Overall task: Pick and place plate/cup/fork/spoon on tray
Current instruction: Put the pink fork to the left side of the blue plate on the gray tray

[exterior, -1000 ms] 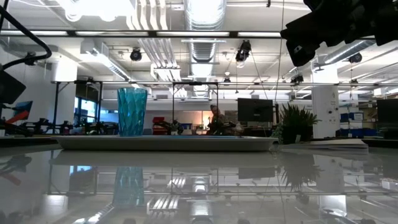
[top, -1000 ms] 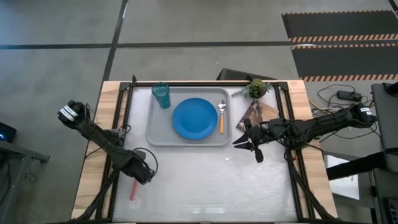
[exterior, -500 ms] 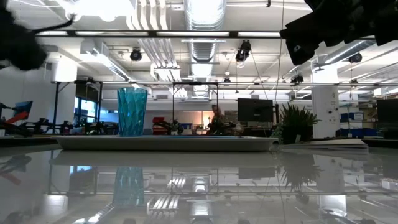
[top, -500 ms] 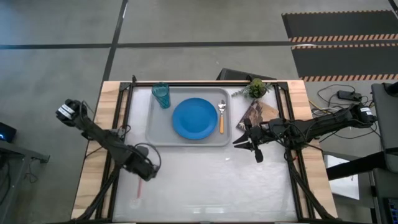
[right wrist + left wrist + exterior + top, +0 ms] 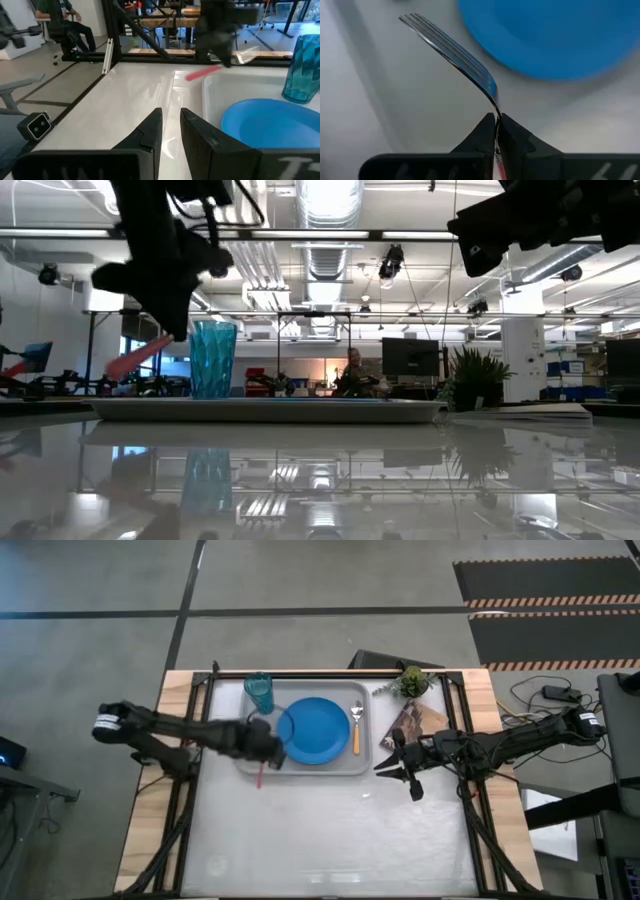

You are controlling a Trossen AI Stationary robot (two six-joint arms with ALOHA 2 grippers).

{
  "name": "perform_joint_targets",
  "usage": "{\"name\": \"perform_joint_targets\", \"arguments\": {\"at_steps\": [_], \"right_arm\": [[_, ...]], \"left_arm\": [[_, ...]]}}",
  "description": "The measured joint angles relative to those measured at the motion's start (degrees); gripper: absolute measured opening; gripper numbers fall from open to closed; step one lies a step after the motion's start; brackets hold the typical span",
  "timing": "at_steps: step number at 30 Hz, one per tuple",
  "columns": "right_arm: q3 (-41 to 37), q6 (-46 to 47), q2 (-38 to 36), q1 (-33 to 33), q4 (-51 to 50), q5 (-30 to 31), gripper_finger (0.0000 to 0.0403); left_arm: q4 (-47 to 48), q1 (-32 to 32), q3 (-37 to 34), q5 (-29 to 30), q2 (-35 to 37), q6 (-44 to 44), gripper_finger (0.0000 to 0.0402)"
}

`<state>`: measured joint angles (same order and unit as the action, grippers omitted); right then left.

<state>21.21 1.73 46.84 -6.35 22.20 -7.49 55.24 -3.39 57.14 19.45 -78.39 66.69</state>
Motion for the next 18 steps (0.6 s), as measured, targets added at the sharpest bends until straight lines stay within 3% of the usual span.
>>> {"name": "perform_joint_targets", "arguments": {"at_steps": [8,18], "right_arm": [[0.00,-0.30,-0.94,0.00,-0.13,0.00,0.0057],[0.00,-0.28,-1.50,0.00,-0.89,0.00,0.0057]], "left_arm": [[-0.31,13.33,-3.65,0.55,0.00,-7.37,0.0000],[-2.62,14.31,-6.28,3.64,-0.24,-7.66,0.0000]]}}
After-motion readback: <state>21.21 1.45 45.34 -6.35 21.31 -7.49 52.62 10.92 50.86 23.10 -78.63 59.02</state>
